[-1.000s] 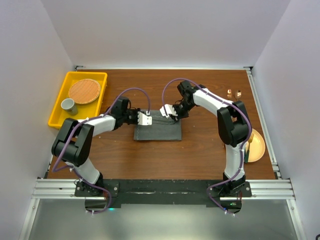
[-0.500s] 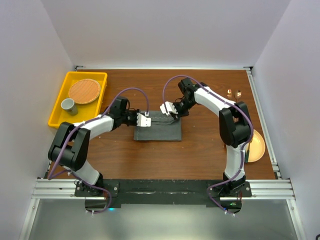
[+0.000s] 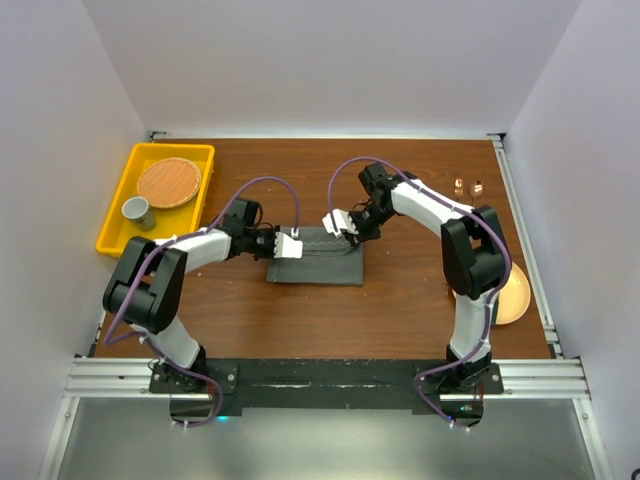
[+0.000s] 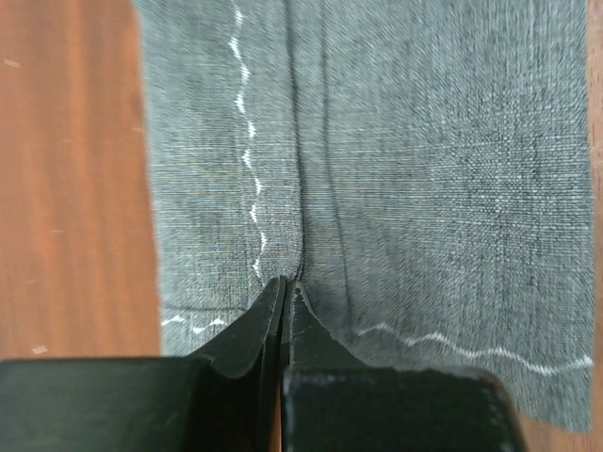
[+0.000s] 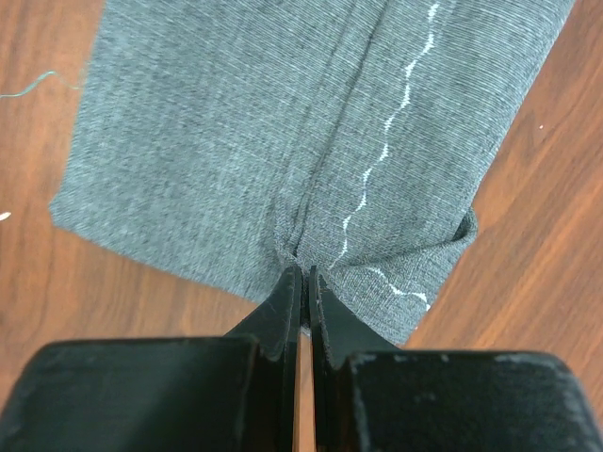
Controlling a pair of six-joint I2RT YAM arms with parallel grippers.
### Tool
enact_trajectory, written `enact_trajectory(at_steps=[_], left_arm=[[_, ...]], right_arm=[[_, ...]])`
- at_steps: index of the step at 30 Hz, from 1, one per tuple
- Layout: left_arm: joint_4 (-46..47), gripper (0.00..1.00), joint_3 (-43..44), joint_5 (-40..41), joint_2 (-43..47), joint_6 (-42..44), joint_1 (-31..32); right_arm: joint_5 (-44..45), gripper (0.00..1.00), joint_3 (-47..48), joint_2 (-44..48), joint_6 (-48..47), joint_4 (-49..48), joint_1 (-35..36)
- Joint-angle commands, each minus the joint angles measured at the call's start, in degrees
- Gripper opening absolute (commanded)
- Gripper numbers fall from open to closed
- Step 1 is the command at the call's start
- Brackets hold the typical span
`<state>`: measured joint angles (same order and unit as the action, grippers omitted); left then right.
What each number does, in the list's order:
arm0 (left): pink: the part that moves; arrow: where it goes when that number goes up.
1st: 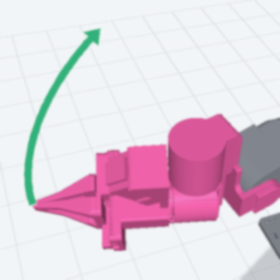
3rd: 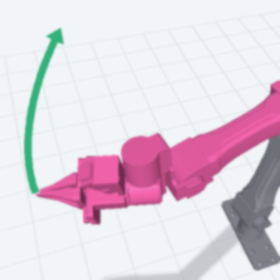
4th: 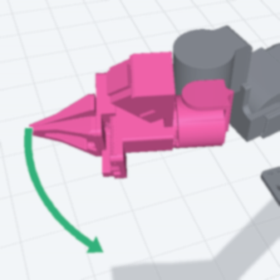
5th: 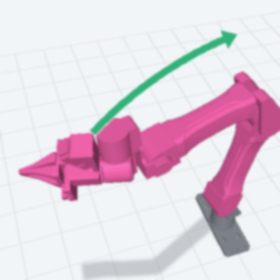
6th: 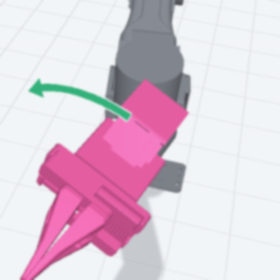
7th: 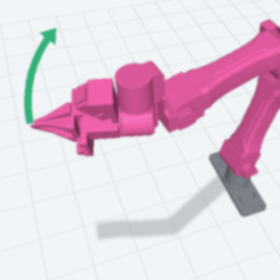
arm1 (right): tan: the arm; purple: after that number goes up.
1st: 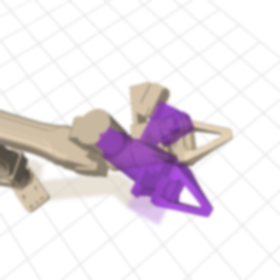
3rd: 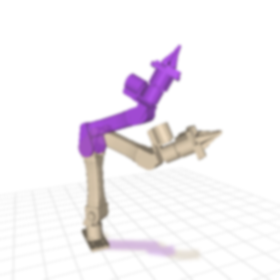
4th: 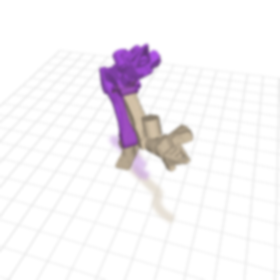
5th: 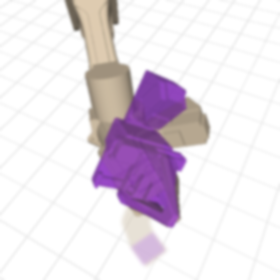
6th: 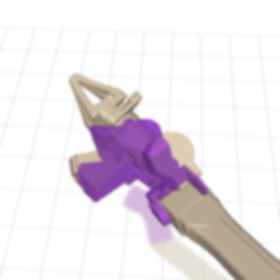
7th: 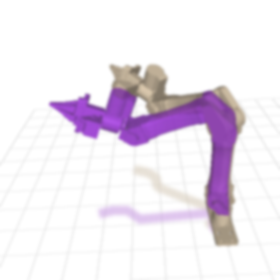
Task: Fold the napkin into a case and place the utensils inside
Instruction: Smooth out the 2/3-rectangle-folded napkin at the center of the board.
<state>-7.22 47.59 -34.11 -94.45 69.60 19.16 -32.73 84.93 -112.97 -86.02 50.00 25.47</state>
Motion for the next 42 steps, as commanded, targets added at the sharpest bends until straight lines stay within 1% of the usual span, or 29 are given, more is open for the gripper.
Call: enact_trajectory(at_steps=[1, 3, 5, 6, 7, 9, 11, 12, 14, 15, 17, 18, 20, 21, 23, 24, 28, 32, 42], left_arm=[[0.0, 0.0, 2.6, -0.9, -3.4, -1.1, 0.1], [0.1, 0.0, 3.0, -1.0, -4.6, -1.6, 0.1], [-0.6, 0.0, 3.2, -1.0, -5.4, -1.2, 0.1], [-0.9, 0.0, 3.2, -1.0, -5.6, -0.5, 0.1], [-0.9, 0.0, 3.0, -1.0, -5.6, 0.0, 0.1], [-1.7, 0.0, 2.7, -0.9, -5.6, 1.3, 0.1], [-1.9, 0.0, 2.1, -1.0, -5.2, 2.2, 0.1], [-1.7, 0.0, 1.6, -0.9, -5.1, 2.7, 0.1], [-2.0, 0.0, 1.5, -1.0, -5.1, 3.0, 0.1], [-2.0, 0.0, 1.4, -1.0, -5.0, 3.2, 0.1], [-2.2, 0.0, 1.4, -1.0, -5.1, 3.3, 0.1], [-2.1, 0.0, 1.4, -1.1, -5.1, 3.3, 0.1], [-2.2, 0.0, 1.3, -1.0, -5.1, 3.3, 0.1], [-2.2, 0.0, 1.4, -1.0, -5.1, 3.5, 0.0], [-2.2, 0.0, 1.4, -1.0, -5.2, 3.3, 0.1], [-2.2, 0.0, 1.4, -1.0, -5.2, 3.3, 0.1], [-2.1, 0.0, 1.5, -1.0, -5.2, 3.2, 0.1], [-2.0, 0.0, 1.2, -1.2, -4.9, 3.0, 0.1], [-1.9, 0.0, 1.0, -1.3, -4.9, 3.0, 0.0]], right_arm=[[-1.2, 0.0, 0.4, -1.7, 2.0, -2.4, 0.0], [-1.1, 0.0, 0.8, -2.0, 2.0, -1.5, 0.0], [-1.3, 0.08, 1.5, -1.6, 2.1, -0.3, 0.0], [-1.4, 0.14, 1.6, -1.1, 2.3, 1.1, -0.1], [-1.7, 0.22, 2.3, -0.7, 2.9, 2.0, -0.1], [-3.2, 0.3, 3.6, 0.9, 4.8, 4.1, -0.2], [-5.1, 0.36, 6.4, 2.1, 10.8, 4.9, -0.4], [-5.9, 0.36, 8.7, 2.3, 15.3, 5.8, -0.9], [-7.9, 0.37, 11.0, 2.6, 20.8, 5.4, -1.6], [-8.2, 0.36, 13.1, 2.3, 27.8, 4.8, -2.4], [-8.7, 0.35, 14.7, 1.7, 35.4, 3.0, -3.1], [-8.5, 0.34, 15.9, 0.8, 42.8, 0.6, -3.8], [-6.7, 0.33, 16.0, 0.3, 49.8, -4.3, -4.0], [-3.8, 0.32, 15.3, -0.1, 55.9, -6.1, -3.9], [-1.2, 0.31, 14.8, -0.4, 59.5, -8.2, -4.0], [0.5, 0.3, 14.4, -0.6, 62.9, -9.2, -4.0], [5.0, 0.28, 13.0, -1.5, 67.5, -9.0, -4.1], [6.3, 0.28, 10.7, -1.9, 71.2, -8.3, -4.0], [5.5, 0.29, 6.8, -4.0, 78.9, -7.9, -4.1]])
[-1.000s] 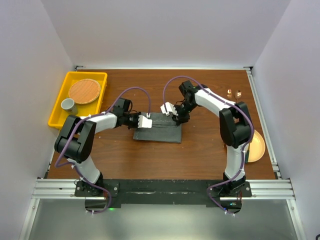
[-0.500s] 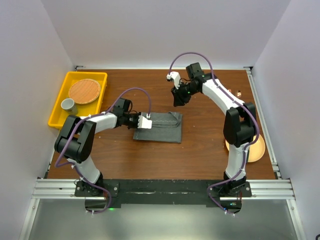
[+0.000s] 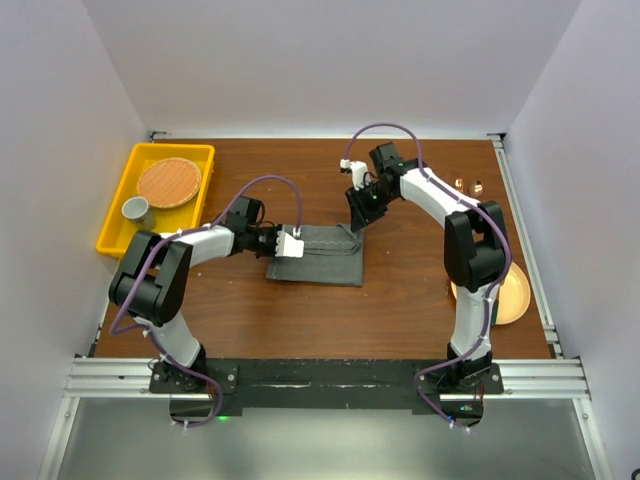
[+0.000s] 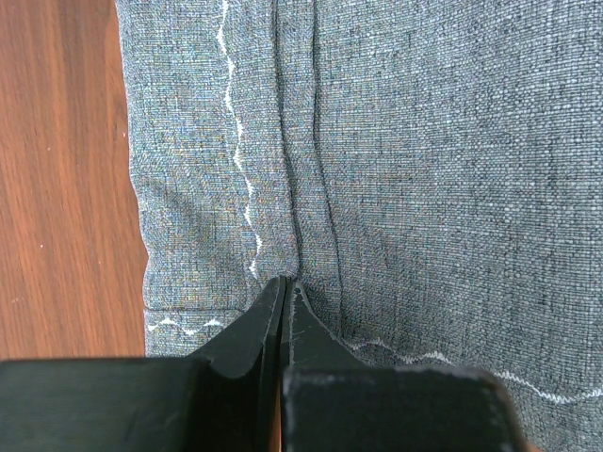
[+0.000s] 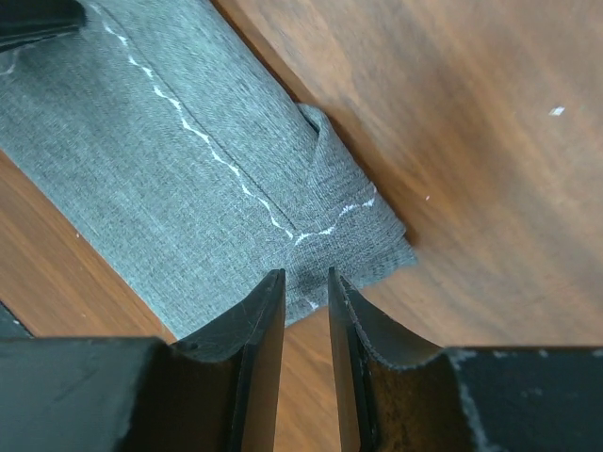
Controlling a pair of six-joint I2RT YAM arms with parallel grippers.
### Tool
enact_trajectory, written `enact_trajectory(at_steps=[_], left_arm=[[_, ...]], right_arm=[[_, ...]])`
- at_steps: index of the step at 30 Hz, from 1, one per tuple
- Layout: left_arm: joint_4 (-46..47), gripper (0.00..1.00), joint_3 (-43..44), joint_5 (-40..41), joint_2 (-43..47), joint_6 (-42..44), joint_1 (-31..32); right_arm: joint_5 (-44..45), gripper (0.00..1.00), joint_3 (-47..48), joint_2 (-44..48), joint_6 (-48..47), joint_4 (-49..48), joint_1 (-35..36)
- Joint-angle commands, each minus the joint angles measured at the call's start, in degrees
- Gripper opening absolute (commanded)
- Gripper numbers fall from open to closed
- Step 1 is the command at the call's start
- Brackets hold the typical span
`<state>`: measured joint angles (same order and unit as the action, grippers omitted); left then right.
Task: Fold the napkin into a case and place the utensils inside
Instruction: Smooth out the 2/3-rectangle-folded napkin at the center of the board.
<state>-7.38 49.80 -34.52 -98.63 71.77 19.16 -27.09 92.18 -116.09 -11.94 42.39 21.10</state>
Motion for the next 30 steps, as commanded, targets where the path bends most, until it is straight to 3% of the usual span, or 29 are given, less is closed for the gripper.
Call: enact_trajectory(at_steps=[1, 5, 13, 19, 21, 22, 25, 30], left_arm=[[-1.9, 0.0, -1.2, -0.9, -0.6, 0.7, 0.0], [-1.9, 0.0, -1.3, -1.0, -0.3, 0.6, 0.0], [-3.7, 0.0, -0.9, -1.0, 0.4, 0.2, -1.0], [-5.5, 0.0, -0.1, -1.2, 1.2, -1.9, -1.9], [-7.0, 0.06, 0.7, -2.8, 2.0, -3.6, -2.8], [-7.6, 0.18, 2.1, -4.2, 2.6, -7.6, -3.3], [-10.1, 0.38, 7.2, -11.7, 4.1, -19.0, -6.5], [-7.7, 0.39, 11.8, -15.8, 4.8, -36.1, -9.7]], right_arm=[[-0.5, 0.3, -0.7, -1.2, 5.3, -0.1, 0.3], [-2.9, 0.31, -1.5, -1.3, 7.9, -0.8, 0.3], [-1.6, 0.09, -3.4, -2.4, 8.3, 0.0, 0.2], [0.8, 0.05, -5.6, -5.3, 7.9, -1.4, 0.1], [1.4, 0.05, -5.8, -5.7, 8.1, -2.2, 0.3], [1.8, 0.05, -5.7, -6.4, 8.3, -2.9, 0.3], [3.5, 0.05, -5.1, -7.4, 8.2, -3.6, 0.3], [8.7, 0.05, -3.2, -8.8, 3.8, -3.5, 0.3]])
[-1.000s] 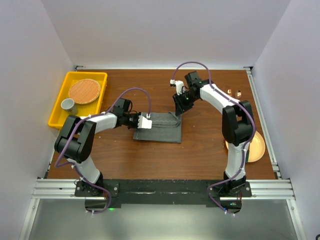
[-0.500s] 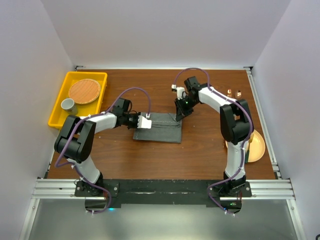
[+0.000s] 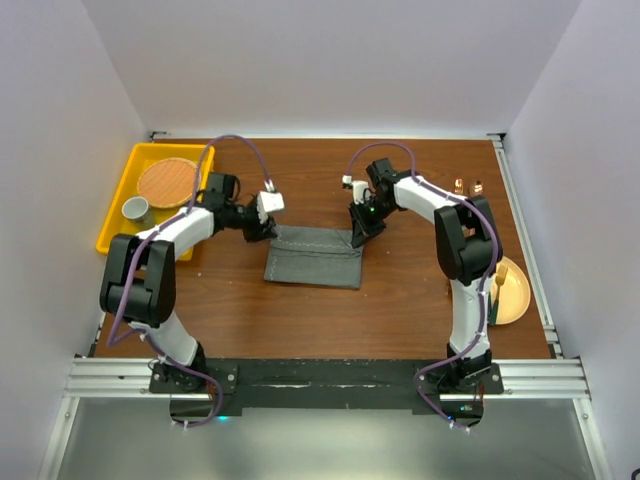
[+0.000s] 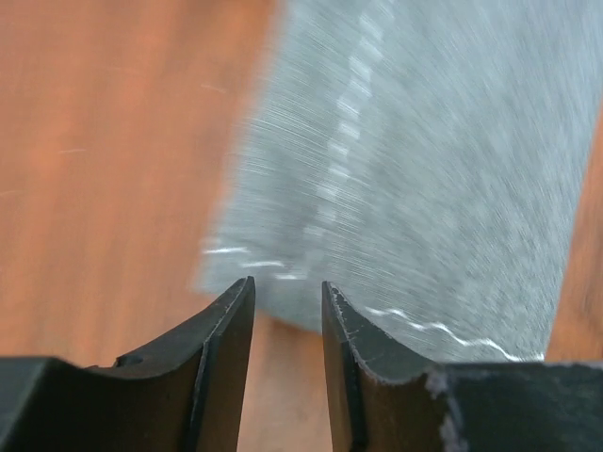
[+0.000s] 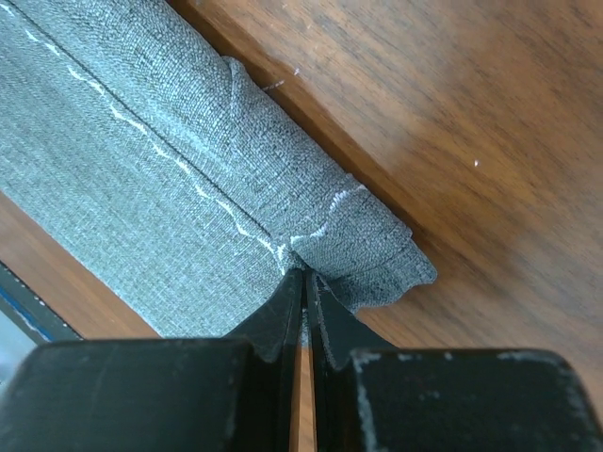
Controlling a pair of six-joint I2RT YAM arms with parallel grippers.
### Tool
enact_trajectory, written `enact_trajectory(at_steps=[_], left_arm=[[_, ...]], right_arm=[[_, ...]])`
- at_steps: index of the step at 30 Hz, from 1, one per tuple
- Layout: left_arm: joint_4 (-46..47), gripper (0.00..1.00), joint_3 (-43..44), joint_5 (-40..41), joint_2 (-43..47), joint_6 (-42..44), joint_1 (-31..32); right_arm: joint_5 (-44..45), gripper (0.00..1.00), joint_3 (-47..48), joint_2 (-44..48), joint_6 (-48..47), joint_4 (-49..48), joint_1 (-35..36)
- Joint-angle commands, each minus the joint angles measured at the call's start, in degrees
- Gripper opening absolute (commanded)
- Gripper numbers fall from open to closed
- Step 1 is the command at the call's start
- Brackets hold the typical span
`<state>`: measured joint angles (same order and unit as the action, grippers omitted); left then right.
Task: Fold the napkin into a case and place the utensils inside
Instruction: Smooth out the 2/3-rectangle-folded napkin at the center of the board.
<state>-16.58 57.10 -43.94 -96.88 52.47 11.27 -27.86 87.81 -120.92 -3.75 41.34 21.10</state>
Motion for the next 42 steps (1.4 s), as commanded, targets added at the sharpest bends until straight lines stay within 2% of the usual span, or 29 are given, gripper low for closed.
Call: enact_trajectory(at_steps=[1, 3, 6, 7, 9, 10, 11, 12, 15, 17, 18, 20, 22, 23, 26, 29, 32, 42], left_arm=[[2.5, 0.39, 4.4, -6.3, 3.2, -21.7, -1.9], [6.3, 0.38, 3.6, -6.9, 3.9, -27.2, -2.5], [14.7, 0.39, 0.9, -7.9, 5.3, -42.1, -3.3], [18.6, 0.41, -1.2, -7.9, 5.7, -51.8, -3.4], [28.3, 0.45, -4.3, -7.6, 6.4, -62.2, -3.5], [31.1, 0.5, -5.1, -7.4, 6.4, -71.4, -3.5], [36.8, 0.52, -5.9, -7.4, 5.5, -76.2, -3.4], [39.1, 0.59, -6.9, -6.3, 4.8, -84.4, -3.4], [43.1, 0.66, -7.4, -3.1, 1.3, -94.3, -2.0], [50.7, 0.66, -9.3, 0.5, -0.2, -98.9, -0.7], [52.6, 0.61, -9.5, 1.7, -0.8, -102.4, -0.3], [55.5, 0.56, -8.0, 3.7, -3.7, -104.7, 1.5], [57.3, 0.45, -6.6, 4.4, -7.6, -107.3, 2.9], [57.7, 0.36, -4.9, 4.9, -8.9, -108.6, 3.4], [59.6, 0.2, -1.9, 6.8, -13.3, -111.9, 5.2], [59.7, 0.12, 0.7, 8.4, -16.8, -114.1, 7.1], [61.6, 0.08, 2.7, 9.6, -19.7, -115.7, 9.1], [62.0, 0.03, 7.3, 12.0, -26.0, -116.5, 13.1]], right_arm=[[10.2, 0.05, 2.4, -4.3, -7.0, -2.4, 0.4], [11.8, 0.05, 3.8, -5.2, -9.8, -2.3, 0.4], [12.6, 0.06, 6.6, -6.2, -16.0, -2.1, 0.5], [12.4, 0.06, 7.4, -6.3, -18.8, -2.2, 0.5], [12.3, 0.06, 7.9, -6.5, -21.4, -2.3, 1.0], [12.0, 0.06, 8.2, -6.5, -23.6, -2.3, 1.1], [11.9, 0.07, 8.1, -6.5, -24.5, -2.4, 1.3], [11.7, 0.07, 8.1, -6.4, -25.1, -2.7, 1.5], [10.8, 0.07, 7.3, -5.6, -26.9, -3.4, 1.7], [10.1, 0.07, 6.8, -5.3, -27.2, -4.0, 1.7], [10.1, 0.07, 6.2, -5.0, -27.4, -4.2, 1.7], [9.6, 0.07, 5.7, -4.5, -27.5, -4.7, 1.7], [9.1, 0.07, 4.9, -4.1, -27.5, -5.1, 1.7], [8.9, 0.07, 4.7, -4.1, -27.2, -5.4, 1.7], [8.7, 0.08, 4.0, -3.7, -26.8, -6.2, 1.7], [8.3, 0.07, 3.8, -3.4, -26.1, -6.3, 1.7], [7.4, 0.07, 3.4, -2.9, -25.4, -6.4, 1.7], [5.0, 0.06, 3.0, -1.4, -21.6, -6.2, 1.7]])
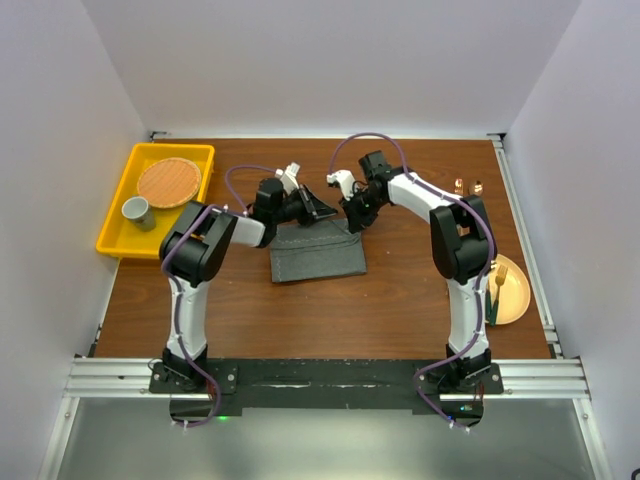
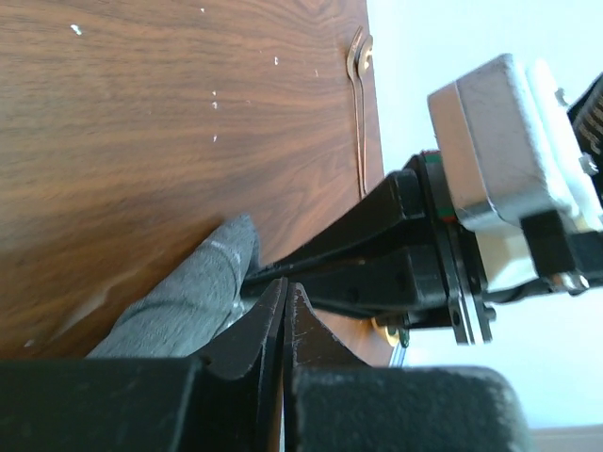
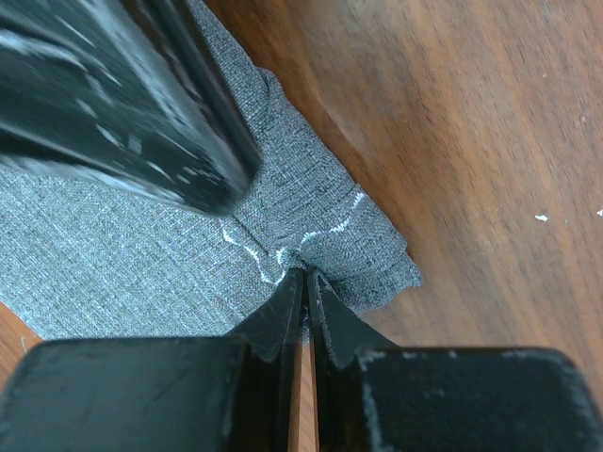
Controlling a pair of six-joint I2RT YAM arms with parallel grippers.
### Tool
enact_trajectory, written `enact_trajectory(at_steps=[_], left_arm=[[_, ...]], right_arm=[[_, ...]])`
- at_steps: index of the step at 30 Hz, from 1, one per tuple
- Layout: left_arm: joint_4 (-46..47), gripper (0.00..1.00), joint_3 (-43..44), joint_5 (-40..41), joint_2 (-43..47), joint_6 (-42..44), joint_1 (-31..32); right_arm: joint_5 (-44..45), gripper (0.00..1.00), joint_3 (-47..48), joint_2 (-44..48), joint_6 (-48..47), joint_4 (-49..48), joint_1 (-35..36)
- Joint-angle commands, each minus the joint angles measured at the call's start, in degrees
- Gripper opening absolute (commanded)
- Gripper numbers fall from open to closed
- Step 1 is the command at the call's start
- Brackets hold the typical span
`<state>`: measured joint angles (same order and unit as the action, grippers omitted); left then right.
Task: Fold the napkin into a case and place the utensils inside
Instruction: Smooth out the 2/3-rectangle-folded napkin at the center of the board.
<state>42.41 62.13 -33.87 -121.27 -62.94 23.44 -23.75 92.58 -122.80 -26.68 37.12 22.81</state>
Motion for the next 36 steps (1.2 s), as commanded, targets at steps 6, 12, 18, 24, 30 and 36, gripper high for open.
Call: enact_trajectory(at_steps=[6, 12, 18, 24, 30, 36], left_arm=[[2.1, 0.02, 1.4, 3.5, -5.3, -0.4, 1.6], [-2.2, 0.0, 0.4, 4.0, -7.8, 4.3, 1.5], [-5.8, 0.0, -1.8, 5.7, -8.1, 6.5, 1.2], [-7.1, 0.0, -1.4, 5.4, -8.4, 8.2, 1.2], [-8.6, 0.0, -0.6, 5.5, -8.5, 9.8, 1.1], [-8.5, 0.0, -1.0, 5.3, -8.9, 9.8, 0.9]], right_arm=[[-0.3, 0.06, -2.7, 1.7, 3.5, -1.2, 0.0], [-1.5, 0.13, 0.1, 2.2, 5.9, 2.9, -0.5], [-6.6, 0.36, 9.7, 3.5, 10.5, 12.6, -4.7], [-15.1, 0.44, 14.4, 2.2, 20.0, 8.1, -6.3], [-22.9, 0.39, 11.3, -1.3, 34.1, -1.6, -6.0], [-22.0, 0.33, 2.3, -1.9, 35.4, -4.9, -6.4]])
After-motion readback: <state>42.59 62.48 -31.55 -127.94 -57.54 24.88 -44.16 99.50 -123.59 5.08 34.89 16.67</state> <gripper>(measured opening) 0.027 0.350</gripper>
